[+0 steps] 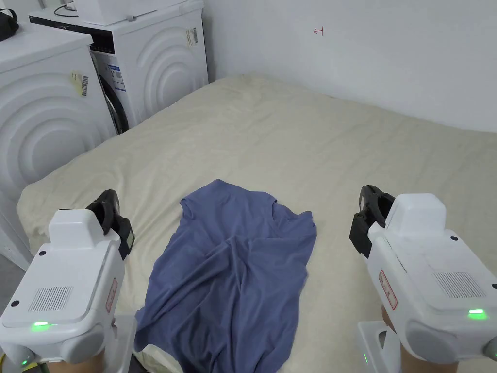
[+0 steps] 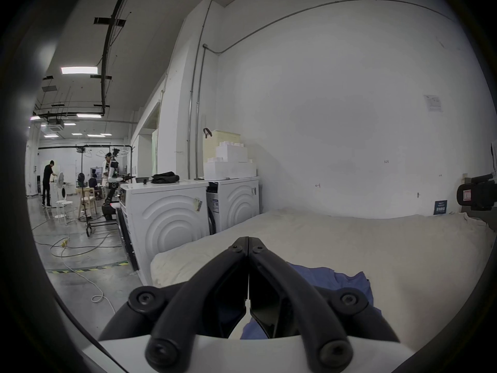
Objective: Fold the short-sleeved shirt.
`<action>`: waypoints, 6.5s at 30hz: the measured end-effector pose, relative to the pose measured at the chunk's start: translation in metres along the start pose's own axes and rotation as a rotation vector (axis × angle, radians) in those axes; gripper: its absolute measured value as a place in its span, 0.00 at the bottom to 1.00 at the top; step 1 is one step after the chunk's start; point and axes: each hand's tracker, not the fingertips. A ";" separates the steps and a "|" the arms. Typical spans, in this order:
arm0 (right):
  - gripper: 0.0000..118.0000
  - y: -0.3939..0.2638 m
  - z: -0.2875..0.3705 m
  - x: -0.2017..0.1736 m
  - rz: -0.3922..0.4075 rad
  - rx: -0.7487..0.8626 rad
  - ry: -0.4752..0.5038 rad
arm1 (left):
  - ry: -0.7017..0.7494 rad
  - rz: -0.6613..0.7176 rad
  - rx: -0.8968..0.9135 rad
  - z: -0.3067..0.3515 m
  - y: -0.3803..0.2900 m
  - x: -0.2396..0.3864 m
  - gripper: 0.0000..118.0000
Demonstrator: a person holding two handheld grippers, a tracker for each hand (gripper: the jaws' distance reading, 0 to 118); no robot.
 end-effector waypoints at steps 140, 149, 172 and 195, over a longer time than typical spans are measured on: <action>0.00 0.015 0.233 0.217 -0.023 0.082 -0.660 | -0.725 -0.041 -0.003 0.000 0.059 0.351 0.69; 0.00 0.020 0.229 0.209 -0.017 0.097 -0.651 | -0.687 0.021 0.016 -0.004 0.057 0.315 0.00; 0.00 0.013 0.218 0.213 -0.023 0.078 -0.639 | -0.724 -0.112 -0.308 -0.020 0.025 0.327 0.00; 0.00 -0.019 0.204 0.224 -0.057 -0.018 -0.619 | -0.630 -0.237 -1.008 -0.034 -0.152 0.341 0.76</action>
